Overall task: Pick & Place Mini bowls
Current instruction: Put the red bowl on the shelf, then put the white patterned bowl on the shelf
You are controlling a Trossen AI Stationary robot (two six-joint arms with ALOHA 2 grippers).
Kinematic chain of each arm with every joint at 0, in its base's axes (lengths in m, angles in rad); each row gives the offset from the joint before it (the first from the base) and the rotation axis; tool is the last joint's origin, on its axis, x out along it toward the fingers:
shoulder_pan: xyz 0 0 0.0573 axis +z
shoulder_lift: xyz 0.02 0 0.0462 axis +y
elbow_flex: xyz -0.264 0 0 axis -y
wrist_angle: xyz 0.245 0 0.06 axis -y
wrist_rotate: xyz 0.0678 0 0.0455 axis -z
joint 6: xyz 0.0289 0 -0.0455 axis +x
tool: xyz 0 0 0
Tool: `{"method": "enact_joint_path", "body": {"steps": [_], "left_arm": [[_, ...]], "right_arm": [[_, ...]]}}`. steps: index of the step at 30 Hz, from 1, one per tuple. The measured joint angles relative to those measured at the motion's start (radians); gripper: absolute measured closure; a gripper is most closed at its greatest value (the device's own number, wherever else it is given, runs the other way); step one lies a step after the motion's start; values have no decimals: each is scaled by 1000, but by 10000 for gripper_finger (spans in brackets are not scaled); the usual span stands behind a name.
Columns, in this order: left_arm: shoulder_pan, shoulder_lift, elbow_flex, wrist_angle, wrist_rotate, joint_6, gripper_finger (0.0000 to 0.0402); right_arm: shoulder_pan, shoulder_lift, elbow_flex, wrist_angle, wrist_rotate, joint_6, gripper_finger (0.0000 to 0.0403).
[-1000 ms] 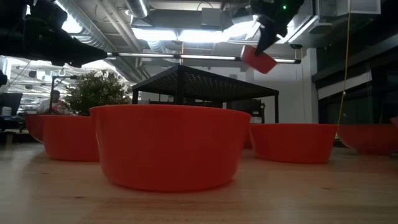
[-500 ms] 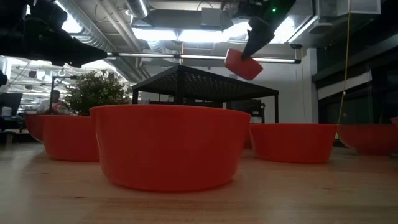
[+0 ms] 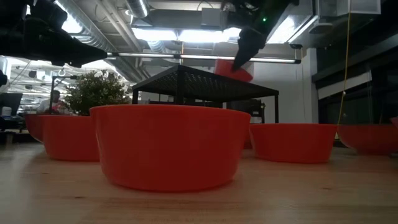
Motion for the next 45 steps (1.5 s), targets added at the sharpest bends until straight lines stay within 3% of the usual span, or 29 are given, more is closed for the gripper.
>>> {"method": "enact_joint_path", "body": {"steps": [6,11,21,27,39,45], "left_arm": [[0,0,0,0,0,0,313],[0,0,0,0,0,0,313],[0,0,0,0,0,0,313],[0,0,0,0,0,0,313],[0,0,0,0,0,0,313],[0,0,0,0,0,0,313]], "right_arm": [[0,5,0,1,4,0,391],[0,5,0,0,112,12,382],[0,5,0,0,113,49,297],[0,4,10,-13,113,68,267],[68,2,217,-105,67,158,262],[166,2,239,-136,46,246,262]]}}
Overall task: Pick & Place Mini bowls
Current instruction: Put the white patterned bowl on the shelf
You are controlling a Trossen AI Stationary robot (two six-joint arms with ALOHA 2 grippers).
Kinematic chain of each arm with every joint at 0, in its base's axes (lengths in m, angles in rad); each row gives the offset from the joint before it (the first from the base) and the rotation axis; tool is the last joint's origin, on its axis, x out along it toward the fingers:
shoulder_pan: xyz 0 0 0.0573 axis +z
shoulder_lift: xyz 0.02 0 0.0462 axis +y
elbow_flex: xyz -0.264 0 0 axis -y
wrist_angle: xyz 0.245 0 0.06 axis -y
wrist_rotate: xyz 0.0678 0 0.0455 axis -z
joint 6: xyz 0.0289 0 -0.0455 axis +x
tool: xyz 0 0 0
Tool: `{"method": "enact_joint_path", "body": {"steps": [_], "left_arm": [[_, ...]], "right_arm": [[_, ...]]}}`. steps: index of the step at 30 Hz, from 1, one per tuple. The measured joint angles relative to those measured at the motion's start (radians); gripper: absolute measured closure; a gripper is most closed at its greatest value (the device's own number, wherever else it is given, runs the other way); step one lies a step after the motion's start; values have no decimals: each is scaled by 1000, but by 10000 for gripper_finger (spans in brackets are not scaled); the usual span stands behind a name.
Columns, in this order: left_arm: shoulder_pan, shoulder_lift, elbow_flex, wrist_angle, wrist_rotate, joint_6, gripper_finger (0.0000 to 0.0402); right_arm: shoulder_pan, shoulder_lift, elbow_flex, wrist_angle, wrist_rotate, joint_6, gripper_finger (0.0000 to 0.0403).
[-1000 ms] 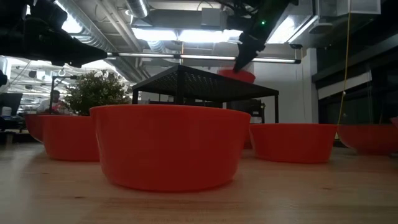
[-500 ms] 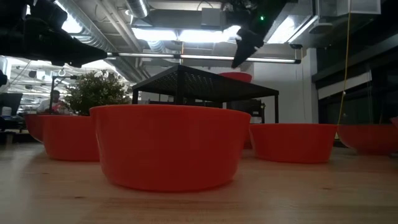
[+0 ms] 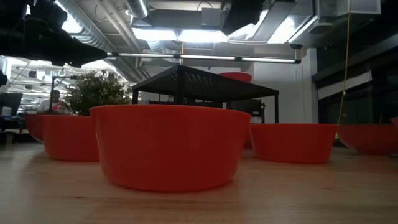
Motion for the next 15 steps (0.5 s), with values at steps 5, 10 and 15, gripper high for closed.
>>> {"method": "enact_joint_path", "body": {"steps": [5,10,15], "left_arm": [[0,0,0,0,0,0,313],[0,0,0,0,0,0,313],[0,0,0,0,0,0,313]], "right_arm": [[95,0,0,-50,-32,96,262],[188,0,0,-141,-32,252,262],[282,0,0,-292,-31,436,262]]}}
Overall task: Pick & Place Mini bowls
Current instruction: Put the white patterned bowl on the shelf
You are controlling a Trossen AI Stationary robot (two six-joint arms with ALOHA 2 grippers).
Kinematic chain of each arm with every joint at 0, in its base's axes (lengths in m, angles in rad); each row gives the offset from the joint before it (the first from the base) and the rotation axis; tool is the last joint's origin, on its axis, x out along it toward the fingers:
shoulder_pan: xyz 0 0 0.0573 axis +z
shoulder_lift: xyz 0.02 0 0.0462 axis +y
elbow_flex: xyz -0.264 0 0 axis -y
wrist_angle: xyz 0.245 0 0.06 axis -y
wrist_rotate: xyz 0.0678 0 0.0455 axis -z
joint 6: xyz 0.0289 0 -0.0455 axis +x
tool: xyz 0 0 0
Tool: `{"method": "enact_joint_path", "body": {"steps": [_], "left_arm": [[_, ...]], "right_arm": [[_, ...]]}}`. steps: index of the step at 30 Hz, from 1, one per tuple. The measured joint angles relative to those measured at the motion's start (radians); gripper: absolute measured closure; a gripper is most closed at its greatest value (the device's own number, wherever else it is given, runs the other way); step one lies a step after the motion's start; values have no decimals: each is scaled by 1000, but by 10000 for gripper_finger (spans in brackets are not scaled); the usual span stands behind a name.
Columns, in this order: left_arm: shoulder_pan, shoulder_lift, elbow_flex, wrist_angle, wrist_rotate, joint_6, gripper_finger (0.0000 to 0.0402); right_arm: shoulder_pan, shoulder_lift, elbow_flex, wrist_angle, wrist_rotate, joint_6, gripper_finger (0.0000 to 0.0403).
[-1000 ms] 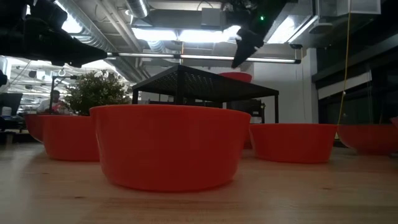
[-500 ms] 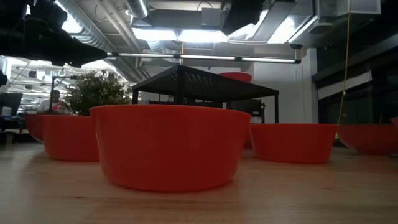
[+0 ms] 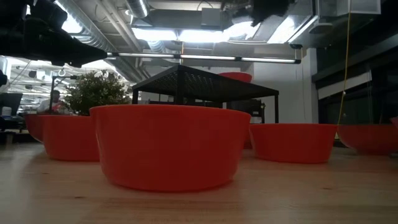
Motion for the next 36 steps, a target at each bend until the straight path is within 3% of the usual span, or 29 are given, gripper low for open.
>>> {"method": "enact_joint_path", "body": {"steps": [7,12,24,29,36], "left_arm": [[0,0,0,0,0,0,313],[0,0,0,0,0,0,313],[0,0,0,0,0,0,313],[0,0,0,0,0,0,313],[0,0,0,0,0,0,313]], "right_arm": [[114,0,-21,-271,74,321,262],[161,0,-84,-347,99,492,262],[179,1,-344,-326,60,766,262],[174,1,-440,-249,-11,825,262],[173,1,-547,-92,-18,830,262]]}}
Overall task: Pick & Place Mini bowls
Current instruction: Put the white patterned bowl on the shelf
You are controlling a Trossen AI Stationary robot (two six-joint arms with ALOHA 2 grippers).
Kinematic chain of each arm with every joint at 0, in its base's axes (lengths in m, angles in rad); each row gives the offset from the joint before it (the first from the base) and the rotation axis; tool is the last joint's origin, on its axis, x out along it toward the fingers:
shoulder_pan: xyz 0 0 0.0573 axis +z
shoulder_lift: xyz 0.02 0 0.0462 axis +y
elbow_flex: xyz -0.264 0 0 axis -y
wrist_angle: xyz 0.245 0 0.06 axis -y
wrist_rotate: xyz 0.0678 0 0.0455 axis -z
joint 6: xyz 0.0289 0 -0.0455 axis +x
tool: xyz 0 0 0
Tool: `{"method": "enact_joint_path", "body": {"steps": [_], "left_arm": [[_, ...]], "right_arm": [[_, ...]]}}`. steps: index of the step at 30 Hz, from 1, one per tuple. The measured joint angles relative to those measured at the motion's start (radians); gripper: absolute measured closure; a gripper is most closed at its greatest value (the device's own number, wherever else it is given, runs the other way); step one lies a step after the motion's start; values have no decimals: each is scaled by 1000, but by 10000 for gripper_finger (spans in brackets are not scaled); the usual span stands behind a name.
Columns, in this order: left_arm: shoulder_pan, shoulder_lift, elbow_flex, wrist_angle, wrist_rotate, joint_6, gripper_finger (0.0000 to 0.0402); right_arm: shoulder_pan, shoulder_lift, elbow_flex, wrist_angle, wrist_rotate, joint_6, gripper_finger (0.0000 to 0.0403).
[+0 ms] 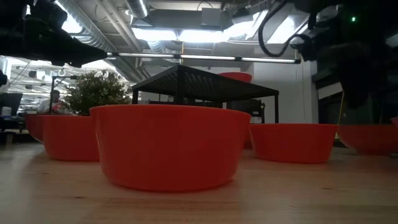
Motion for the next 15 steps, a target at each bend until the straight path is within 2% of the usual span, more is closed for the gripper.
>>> {"method": "enact_joint_path", "body": {"steps": [15], "left_arm": [[0,0,0,0,0,0,313]], "right_arm": [[0,0,-136,102,-5,13,262]]}}
